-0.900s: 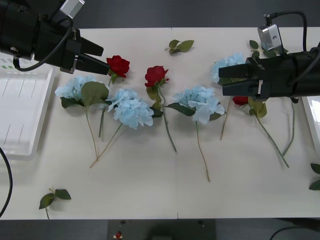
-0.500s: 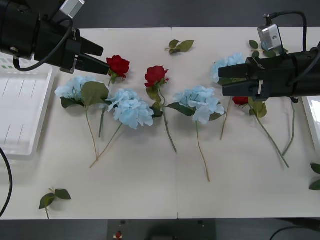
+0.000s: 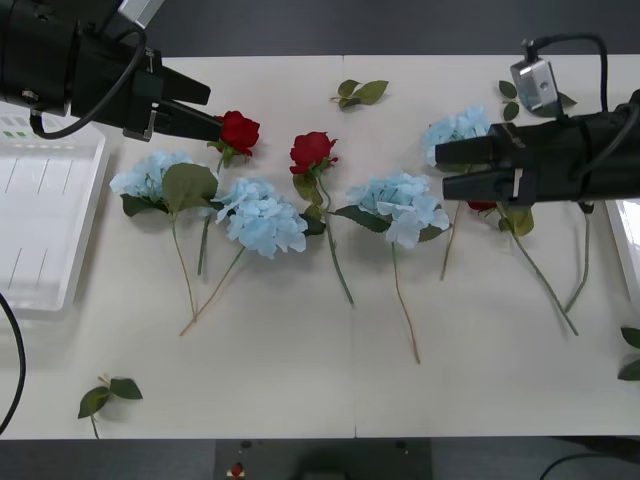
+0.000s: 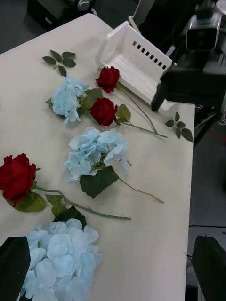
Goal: Put the red flowers into the right box and the blue flowers into the left box
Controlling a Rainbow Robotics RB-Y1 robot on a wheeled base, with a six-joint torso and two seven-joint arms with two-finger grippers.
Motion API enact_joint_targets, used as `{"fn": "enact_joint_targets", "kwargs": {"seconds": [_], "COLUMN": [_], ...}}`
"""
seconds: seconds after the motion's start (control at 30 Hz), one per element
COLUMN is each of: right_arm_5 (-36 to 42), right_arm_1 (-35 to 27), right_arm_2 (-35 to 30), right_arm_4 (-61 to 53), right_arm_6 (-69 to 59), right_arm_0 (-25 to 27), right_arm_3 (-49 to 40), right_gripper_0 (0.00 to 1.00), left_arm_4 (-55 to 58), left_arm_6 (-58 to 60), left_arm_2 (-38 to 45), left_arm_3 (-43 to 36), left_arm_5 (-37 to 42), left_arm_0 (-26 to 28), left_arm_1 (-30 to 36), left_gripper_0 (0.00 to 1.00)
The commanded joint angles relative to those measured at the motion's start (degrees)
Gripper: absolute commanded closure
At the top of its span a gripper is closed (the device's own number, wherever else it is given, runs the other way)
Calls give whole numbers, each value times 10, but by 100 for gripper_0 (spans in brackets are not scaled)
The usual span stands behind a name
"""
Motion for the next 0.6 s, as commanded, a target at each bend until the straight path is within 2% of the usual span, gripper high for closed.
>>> {"fn": "enact_joint_targets", "kwargs": {"seconds": [0.03,0.17,0.37,0.6], "right_arm_5": [2,23,127,243], "right_arm_1": [17,9,15,18], "right_arm_2": [2,-21,-123,-191], "right_arm_4": [7,44,195,351], "right_arm_6": [-8,-41,-338,-609], "right_arm_0": [18,5,-23,-60], "right_arm_3": [-8,-8,-8,-8], "right_gripper_0": [0,0,0,0], "left_arm_4": [-5,-41,-130,-206], "left_arm_6": [42,106,231,370], "left_arm_2": [-24,-26,-26,-27], "left_arm_3": [-27,-43,-86,-114], "left_arm_5": [-14,-11,20,50], "left_arm_0": [-23,-20,-17,-7], "left_arm_1": [30,30,36,49], "left_gripper_0": [0,0,0,0]}}
